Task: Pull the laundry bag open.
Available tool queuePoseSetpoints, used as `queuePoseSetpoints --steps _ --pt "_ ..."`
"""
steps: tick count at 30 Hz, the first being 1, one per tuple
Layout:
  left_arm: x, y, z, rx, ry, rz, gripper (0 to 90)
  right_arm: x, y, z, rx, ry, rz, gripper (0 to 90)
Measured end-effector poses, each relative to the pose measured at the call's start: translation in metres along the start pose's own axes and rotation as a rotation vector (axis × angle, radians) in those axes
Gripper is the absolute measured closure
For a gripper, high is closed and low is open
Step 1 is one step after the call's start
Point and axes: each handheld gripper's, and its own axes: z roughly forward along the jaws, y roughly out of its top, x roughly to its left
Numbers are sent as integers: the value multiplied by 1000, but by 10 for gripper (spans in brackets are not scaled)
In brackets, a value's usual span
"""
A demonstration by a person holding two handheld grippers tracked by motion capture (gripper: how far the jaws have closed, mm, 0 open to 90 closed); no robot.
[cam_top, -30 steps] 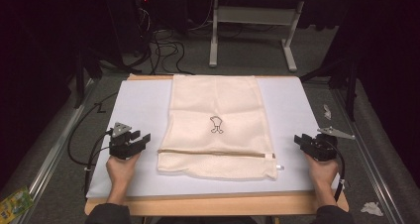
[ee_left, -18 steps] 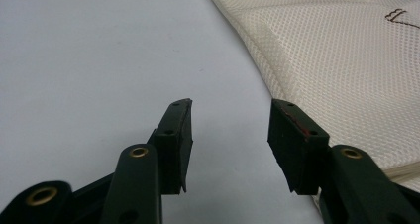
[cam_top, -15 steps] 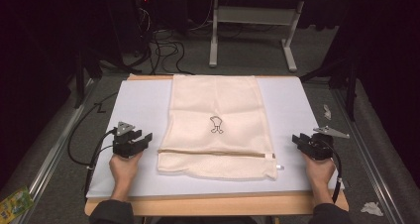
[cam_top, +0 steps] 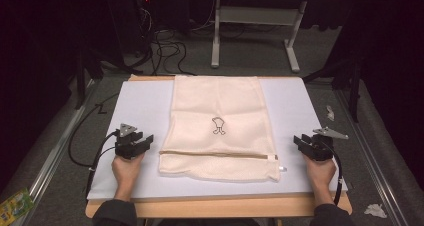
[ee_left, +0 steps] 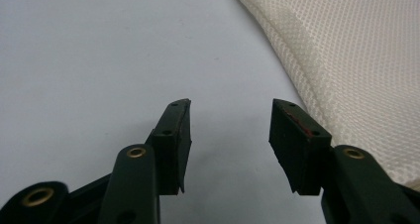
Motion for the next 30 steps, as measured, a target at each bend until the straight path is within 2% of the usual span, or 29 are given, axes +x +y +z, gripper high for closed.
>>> queuePoseSetpoints --steps 5,8,10,17,21,30 --pt "-2 -1 2 -11 9 6 502 0 -1 1 3 -8 4 601" --pt "-4 -3 4 2 14 25 499 1 -2 2 4 -15 -5 589" --pt "-4 -4 4 -9 19 30 497 2 -2 2 7 -22 -11 575" --pt "-7 -7 1 -41 34 44 460 10 -3 2 0 -67 -76 539" --pt "-7 -7 2 -34 33 42 449 8 -4 2 -7 -66 -55 530" --pt "-7 -7 2 -31 28 44 445 9 -4 2 -5 -62 -60 523"
